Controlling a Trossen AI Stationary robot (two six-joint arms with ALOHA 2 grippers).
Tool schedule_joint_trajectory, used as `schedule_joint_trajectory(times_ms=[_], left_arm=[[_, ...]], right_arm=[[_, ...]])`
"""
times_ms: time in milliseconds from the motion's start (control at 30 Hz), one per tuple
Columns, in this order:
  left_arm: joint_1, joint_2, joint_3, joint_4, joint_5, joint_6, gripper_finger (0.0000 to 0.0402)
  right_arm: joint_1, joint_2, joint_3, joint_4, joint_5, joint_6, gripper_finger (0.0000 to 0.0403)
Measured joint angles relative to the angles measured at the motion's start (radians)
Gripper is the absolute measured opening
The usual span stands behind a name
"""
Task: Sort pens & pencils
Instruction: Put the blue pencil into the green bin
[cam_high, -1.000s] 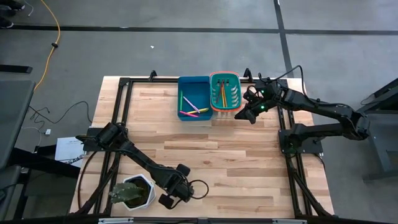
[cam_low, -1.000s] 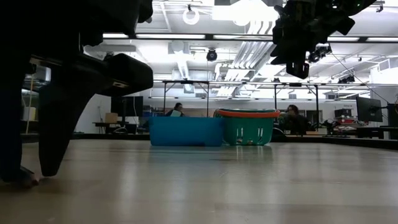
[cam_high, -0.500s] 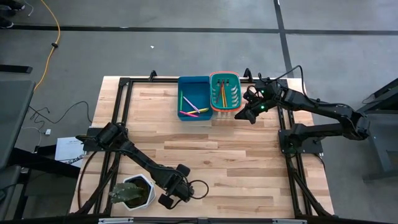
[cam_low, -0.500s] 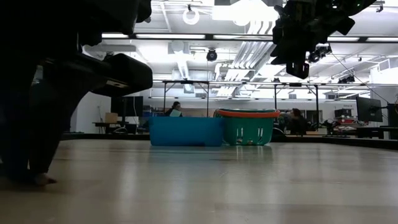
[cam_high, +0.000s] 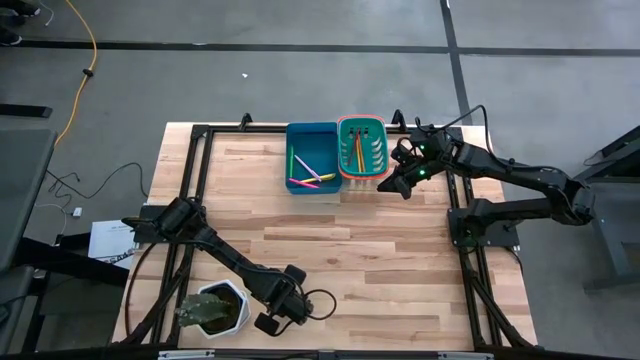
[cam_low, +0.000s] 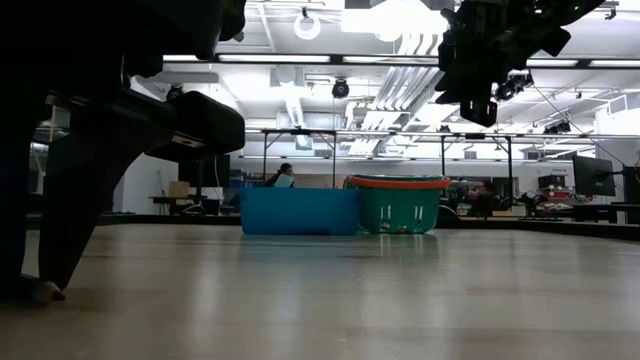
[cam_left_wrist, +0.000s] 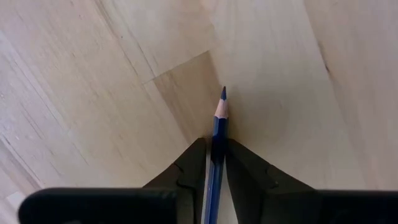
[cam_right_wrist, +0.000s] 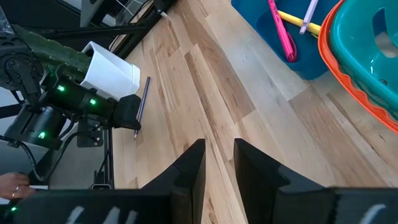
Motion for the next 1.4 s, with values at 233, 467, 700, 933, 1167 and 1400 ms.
schedule_joint_trajectory(times_ms=[233,467,700,933,1167,1400], left_arm=[[0.000,0.003,-0.001,0.001,-0.002,-0.001,0.0032],[0.000,0.004,0.003,-0.003,-0.010,-0.002,0.0008],[-0.001,0.012,0.046,-0.041,-0.062,0.023,0.0015],[0.002,0.014,0.077,-0.050,-0.127,0.023,0.0016],[0.022,0.012,0.110,-0.091,-0.164,0.010,0.0016],[0.073,0.010,0.182,-0.139,-0.234,0.045,0.0017]], right_arm=[[0.000,0.000,0.000,0.000,0.000,0.000,0.0075],[0.000,0.000,0.000,0.000,0.000,0.000,0.0075],[0.000,0.000,0.000,0.000,0.000,0.000,0.0075],[0.000,0.000,0.000,0.000,0.000,0.000,0.0075],[0.000,0.000,0.000,0.000,0.000,0.000,0.0075],[0.000,0.000,0.000,0.000,0.000,0.000,0.0075]])
